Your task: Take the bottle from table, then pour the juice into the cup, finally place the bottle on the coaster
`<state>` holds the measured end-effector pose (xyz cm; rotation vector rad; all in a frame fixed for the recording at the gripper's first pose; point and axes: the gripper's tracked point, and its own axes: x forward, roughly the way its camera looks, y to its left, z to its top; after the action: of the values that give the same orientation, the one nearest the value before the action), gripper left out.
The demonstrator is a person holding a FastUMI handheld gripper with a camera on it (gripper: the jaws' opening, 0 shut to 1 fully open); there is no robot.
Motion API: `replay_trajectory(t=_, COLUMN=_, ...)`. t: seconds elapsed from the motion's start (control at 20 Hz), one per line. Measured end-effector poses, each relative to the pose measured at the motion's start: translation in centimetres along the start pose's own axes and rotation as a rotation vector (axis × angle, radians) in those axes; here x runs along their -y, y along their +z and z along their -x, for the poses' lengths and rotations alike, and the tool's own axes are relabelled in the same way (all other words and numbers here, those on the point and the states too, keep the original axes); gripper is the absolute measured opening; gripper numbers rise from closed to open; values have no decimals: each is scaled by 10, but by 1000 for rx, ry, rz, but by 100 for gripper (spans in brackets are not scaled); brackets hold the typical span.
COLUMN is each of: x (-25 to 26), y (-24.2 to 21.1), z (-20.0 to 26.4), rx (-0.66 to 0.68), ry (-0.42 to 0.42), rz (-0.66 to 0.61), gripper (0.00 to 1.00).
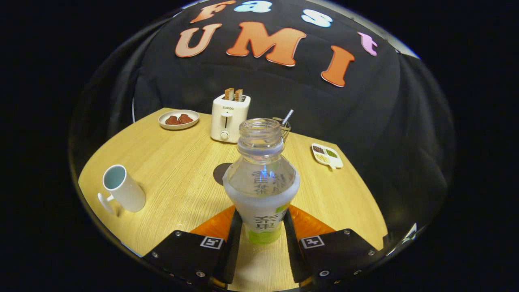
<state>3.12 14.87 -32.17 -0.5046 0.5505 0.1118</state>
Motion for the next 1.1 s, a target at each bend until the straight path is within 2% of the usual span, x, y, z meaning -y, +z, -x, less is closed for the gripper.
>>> replay_trajectory(t=0.45, x=-63, y=25, z=16, rx=44, ry=-40, rz=296, gripper=55)
replay_trajectory(t=0.95, x=-96, y=42, z=16, rx=102, ry=-114, rz=640, gripper=54)
replay_trajectory(t=1.1, x=-109, y=44, z=16, rx=116, ry=-121, rz=707, gripper=54)
